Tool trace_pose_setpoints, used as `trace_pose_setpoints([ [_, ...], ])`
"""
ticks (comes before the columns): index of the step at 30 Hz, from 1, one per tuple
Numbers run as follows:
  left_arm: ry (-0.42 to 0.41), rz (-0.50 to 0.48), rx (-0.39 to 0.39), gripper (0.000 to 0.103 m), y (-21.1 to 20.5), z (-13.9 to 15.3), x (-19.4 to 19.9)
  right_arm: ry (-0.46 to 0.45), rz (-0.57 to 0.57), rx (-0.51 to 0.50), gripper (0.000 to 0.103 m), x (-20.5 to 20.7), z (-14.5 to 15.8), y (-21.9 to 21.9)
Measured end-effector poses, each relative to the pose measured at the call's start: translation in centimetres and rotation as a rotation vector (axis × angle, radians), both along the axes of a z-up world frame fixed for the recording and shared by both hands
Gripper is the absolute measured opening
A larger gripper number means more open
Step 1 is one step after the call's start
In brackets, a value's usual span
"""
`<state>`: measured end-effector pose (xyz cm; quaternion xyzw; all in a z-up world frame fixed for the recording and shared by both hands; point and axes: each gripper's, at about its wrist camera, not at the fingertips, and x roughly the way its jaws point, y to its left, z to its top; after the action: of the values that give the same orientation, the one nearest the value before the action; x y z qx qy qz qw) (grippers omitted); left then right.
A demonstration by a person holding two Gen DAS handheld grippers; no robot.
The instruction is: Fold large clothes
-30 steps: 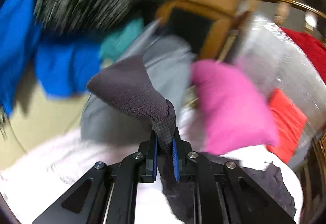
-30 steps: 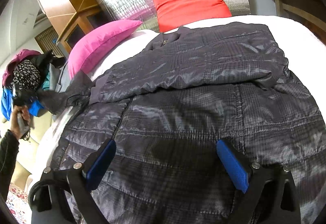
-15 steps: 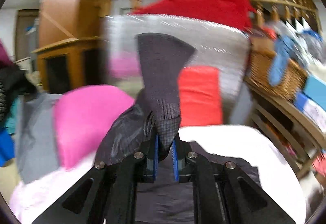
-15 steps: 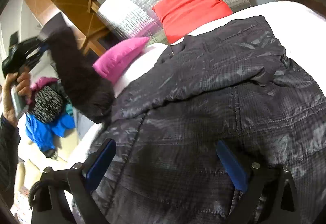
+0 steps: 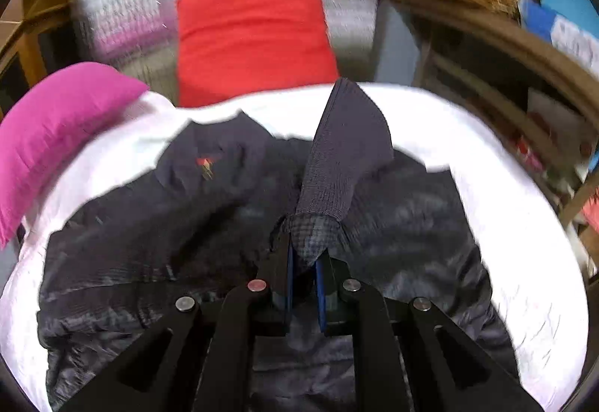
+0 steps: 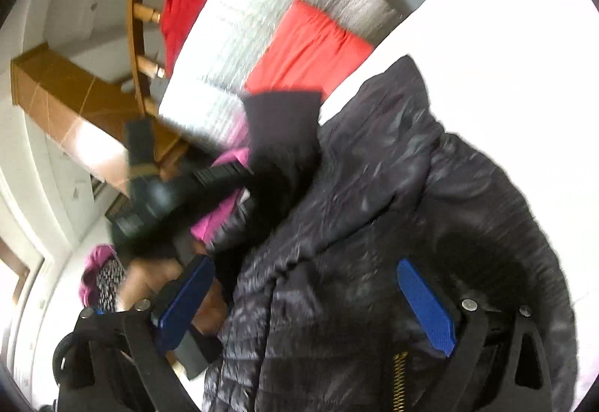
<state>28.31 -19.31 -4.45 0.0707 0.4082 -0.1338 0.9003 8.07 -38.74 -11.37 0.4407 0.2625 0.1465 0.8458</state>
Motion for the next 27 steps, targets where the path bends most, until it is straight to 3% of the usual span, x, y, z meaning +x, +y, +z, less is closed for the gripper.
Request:
trace_pose_setpoints([
  [2,0.039,-0.014,0.016,0.018,-0.5,-0.8,-0.2,-0.011,-0.015,0.009,0.1,-0.2,0.3,-0.5],
  [5,0.104,-0.051,0.004,0.046,-0.5,-1.3,-1.0,-0.017,-0.03,0.005,0.1,-0.4,0.4,-0.8],
  [6,0.102,-0.062,0.001,0.054,-0.2,-1.0,-1.4,-0.017,-0.033,0.003,0.1,-0.4,0.4,-0.8],
  [9,0.063,-0.068,-0.011,0.066,1.4,0.5,-2.7,-0.022,-0.036,-0.011,0.1,-0.2,0.3,-0.7],
  [15,-0.014,0.024,-0.062,0.068,10.0,2.6,-5.3,-0.034,-0.019,-0.054,0.1,-0.1,0.8,-0.2],
  [19,-0.055,0.216,-0.078,0.07,19.3,1.8,-6.4,-0.025,0.01,0.025,0.1,1.2,1.2,-0.1],
  [22,-0.029,0.341,-0.11,0.07,25.0,0.4,-6.0,-0.019,0.038,0.065,0.1,4.1,2.5,0.5],
  [27,0.027,0.49,-0.244,0.07,31.9,-1.8,-5.3,0.194,-0.002,0.048,0.1,11.6,1.6,0.9],
])
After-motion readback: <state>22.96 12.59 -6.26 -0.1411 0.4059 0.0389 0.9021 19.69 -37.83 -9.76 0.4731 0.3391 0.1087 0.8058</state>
